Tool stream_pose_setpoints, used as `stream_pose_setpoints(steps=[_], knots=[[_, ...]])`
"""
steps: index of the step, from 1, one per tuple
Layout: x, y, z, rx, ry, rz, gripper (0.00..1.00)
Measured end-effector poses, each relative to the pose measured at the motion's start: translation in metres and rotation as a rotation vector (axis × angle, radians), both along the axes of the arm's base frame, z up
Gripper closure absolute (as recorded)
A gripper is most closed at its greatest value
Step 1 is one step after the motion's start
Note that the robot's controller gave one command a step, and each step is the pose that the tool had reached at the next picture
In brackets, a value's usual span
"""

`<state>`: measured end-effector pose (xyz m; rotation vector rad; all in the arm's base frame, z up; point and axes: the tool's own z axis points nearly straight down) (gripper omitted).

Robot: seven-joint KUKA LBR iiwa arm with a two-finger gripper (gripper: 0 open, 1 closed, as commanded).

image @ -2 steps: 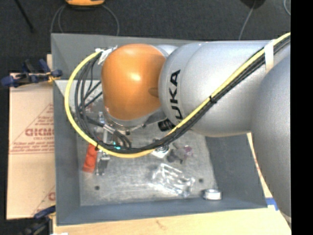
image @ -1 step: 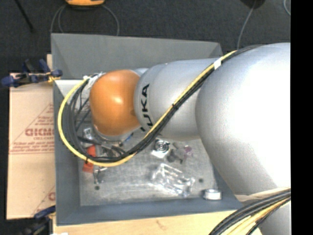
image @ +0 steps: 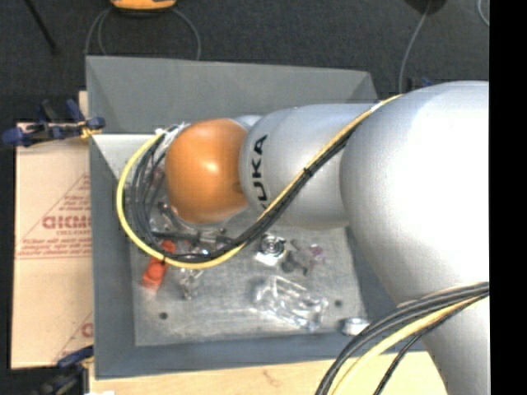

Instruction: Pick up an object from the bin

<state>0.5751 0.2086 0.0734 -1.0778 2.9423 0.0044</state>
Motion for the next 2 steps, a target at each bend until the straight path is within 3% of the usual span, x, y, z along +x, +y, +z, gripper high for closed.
stream_pose_setpoints(steps=[1,2], knots=[[0.002,0.002,0.004,0.004,-0.005,-0.004,1.0],[0.019,-0.002,0.158,-0.002,-0.006,-0.001,1.0]])
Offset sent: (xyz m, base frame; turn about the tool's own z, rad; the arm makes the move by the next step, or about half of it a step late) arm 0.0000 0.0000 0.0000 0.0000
